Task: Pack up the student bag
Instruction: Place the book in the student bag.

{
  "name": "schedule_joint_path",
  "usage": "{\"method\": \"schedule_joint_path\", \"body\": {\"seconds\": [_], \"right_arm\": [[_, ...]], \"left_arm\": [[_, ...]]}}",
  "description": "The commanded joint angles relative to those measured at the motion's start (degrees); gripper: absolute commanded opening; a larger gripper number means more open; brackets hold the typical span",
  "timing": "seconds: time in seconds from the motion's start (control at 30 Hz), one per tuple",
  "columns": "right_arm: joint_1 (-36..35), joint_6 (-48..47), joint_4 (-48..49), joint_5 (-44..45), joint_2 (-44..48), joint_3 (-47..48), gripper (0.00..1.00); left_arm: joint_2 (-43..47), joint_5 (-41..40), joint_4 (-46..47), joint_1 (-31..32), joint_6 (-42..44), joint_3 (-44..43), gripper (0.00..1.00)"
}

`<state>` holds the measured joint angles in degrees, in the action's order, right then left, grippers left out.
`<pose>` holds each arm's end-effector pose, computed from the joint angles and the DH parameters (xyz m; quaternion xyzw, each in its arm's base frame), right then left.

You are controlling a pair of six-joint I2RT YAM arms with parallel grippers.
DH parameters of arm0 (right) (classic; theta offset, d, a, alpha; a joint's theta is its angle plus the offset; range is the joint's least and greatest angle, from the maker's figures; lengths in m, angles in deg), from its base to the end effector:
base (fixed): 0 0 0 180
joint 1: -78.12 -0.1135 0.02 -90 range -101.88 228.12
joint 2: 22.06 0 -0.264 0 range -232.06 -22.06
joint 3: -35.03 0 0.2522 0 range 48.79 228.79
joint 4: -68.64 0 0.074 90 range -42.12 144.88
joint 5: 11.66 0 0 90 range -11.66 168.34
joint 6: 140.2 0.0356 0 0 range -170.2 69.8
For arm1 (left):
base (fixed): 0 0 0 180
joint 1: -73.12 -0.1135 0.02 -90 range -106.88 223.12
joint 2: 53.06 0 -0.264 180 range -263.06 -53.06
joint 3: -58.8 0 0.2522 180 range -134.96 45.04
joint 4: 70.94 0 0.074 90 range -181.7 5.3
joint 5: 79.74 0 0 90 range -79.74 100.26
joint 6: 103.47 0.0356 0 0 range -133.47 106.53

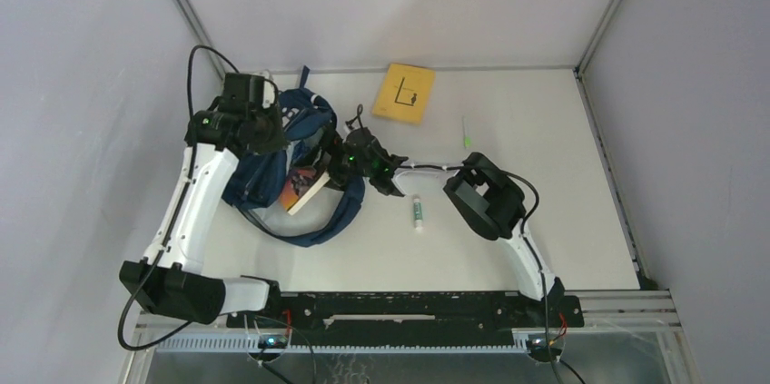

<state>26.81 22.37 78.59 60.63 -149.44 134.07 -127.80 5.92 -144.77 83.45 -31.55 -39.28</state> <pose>0.3070 0.4007 0.1695 0.0593 0.8042 0.5688 0.1617 0.2481 -0.0425 0.3836 -0.0763 0.9375 -0.0483 0.3362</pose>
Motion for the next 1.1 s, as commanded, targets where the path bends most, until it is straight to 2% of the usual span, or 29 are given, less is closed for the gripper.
{"method": "schedule_joint_path", "body": {"seconds": [0.0, 0.13, 0.3, 0.53, 0.7, 0.9, 1.0, 1.07], "right_arm": [[-1.6, -5.4, -9.4, -2.4, 8.8, 3.8, 1.00], [-1.3, -12.0, -20.8, 0.1, 10.2, 6.4, 1.00], [-2.2, -22.0, -37.9, 7.8, 10.3, 11.9, 1.00], [-4.6, -35.2, -60.7, 16.8, 6.4, 24.5, 1.00], [-6.1, -38.2, -55.7, 23.7, 16.4, 15.2, 1.00], [-6.4, -39.2, -53.7, 29.9, 26.5, 8.9, 1.00], [-5.5, -37.2, -48.1, 33.2, 33.0, 0.9, 1.00], [-3.6, -35.5, -42.4, 31.0, 38.2, -7.2, 1.00]], "left_arm": [[3.4, -2.9, 5.4, -2.0, -1.4, 0.6, 0.00], [4.0, -2.5, 5.9, -2.6, -1.5, 1.2, 0.00], [3.8, -2.0, 6.0, -2.8, -1.5, 1.5, 0.00], [3.8, -2.0, 6.7, -2.8, -1.5, 1.9, 0.00], [3.8, -2.2, 7.1, -2.8, -1.4, 2.6, 0.00], [4.2, -3.3, 7.7, -2.8, -1.3, 3.8, 0.00], [4.7, -5.1, 7.5, -2.8, -0.7, 4.0, 0.00], [5.2, -9.3, 6.9, -2.6, -0.6, 4.3, 0.00]]}}
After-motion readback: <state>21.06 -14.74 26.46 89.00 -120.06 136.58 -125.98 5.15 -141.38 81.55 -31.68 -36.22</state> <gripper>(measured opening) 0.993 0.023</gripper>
